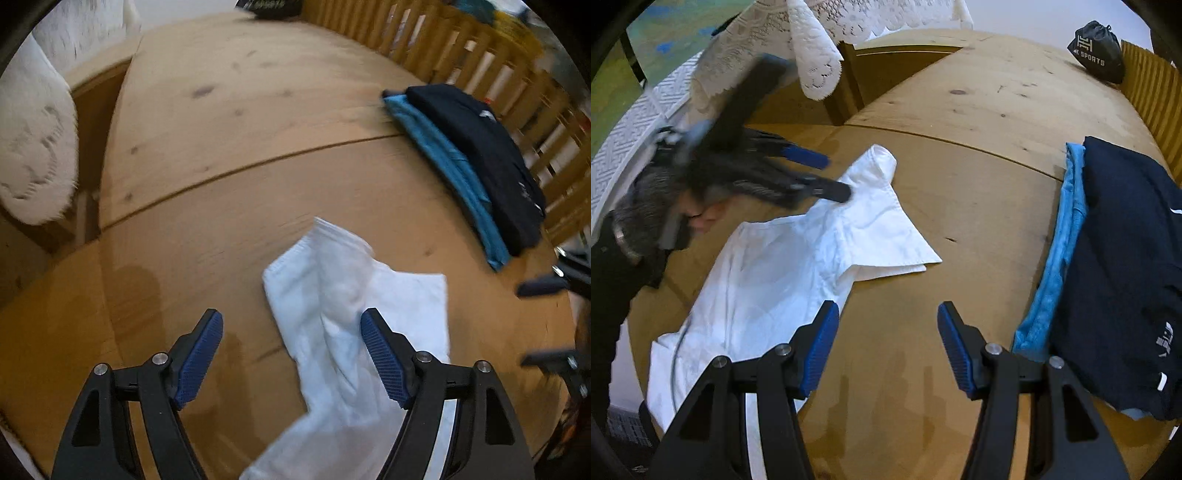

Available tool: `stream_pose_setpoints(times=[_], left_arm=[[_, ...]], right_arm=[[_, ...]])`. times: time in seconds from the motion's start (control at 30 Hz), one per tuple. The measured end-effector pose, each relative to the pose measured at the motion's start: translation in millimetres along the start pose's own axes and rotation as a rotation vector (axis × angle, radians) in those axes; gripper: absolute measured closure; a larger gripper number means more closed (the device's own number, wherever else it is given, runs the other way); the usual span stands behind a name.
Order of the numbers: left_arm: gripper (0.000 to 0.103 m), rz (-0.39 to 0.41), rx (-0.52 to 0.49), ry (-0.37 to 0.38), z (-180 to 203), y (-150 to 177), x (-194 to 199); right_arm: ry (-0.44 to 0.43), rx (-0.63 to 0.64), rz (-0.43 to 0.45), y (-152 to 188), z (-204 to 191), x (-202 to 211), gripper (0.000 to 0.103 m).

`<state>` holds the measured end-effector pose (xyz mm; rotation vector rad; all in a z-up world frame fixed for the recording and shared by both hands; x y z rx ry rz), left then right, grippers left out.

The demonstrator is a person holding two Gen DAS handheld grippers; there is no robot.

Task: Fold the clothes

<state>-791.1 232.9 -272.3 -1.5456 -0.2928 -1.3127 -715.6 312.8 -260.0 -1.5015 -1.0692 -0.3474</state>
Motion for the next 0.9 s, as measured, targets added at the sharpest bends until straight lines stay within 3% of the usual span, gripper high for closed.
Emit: stream_pose_setpoints(times=[0.1,0.23,0.37,0.47,0.57,0.63,0.67,0.7,0.9], left_arm=[[0.027,-0.01,-0.012,0.001,5,1,-8],[0.027,-0.022,-0.047,-0.016,10,0,-15],[0.031,-0.002,-0.047,-0.005,12,-1,-15],[0.046,0.018,-0.08,0.025,21,-1,-14],[0.05,0.029,-0.109,0.039,29,0,-15],[0.06,0.042,-0.115,0.068,33,0,-14],[0.078,0.051,-0.116,0.095,38,0,-14],[0.087,0.058,-0.119,0.11,42,0,-13],[0.095,0.132,-0.131,0.162,51,-1,5]], right_arm=[[-0.029,0.007,0.008,3,-4,10,0.048],[-0.059,-0.027,-0.032,2,-5,-11,0.048],[-0.019,-0.04,-0.042,-6,6,-33,0.048],[0.023,-0.049,-0.051,-10,17,-42,0.048],[0.032,-0.042,-0.063,-10,18,-49,0.048],[0.028,-0.034,-0.061,-12,17,-53,0.048],[0.028,-0.026,-0.06,-13,16,-56,0.048],[0.029,-0.016,-0.059,-14,16,-58,0.048],[-0.055,-0.021,-0.04,-18,13,-61,0.048]])
Point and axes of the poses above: each gripper's, at about its wrist camera, not at the fingertips, and x roughly against the way its jaws point, z to its right, y to its underside, the point moved 10 cm from there along -x, roughly the way its jaws point, and after that the axes turned 11 degrees about z, right-handed, at the moved point
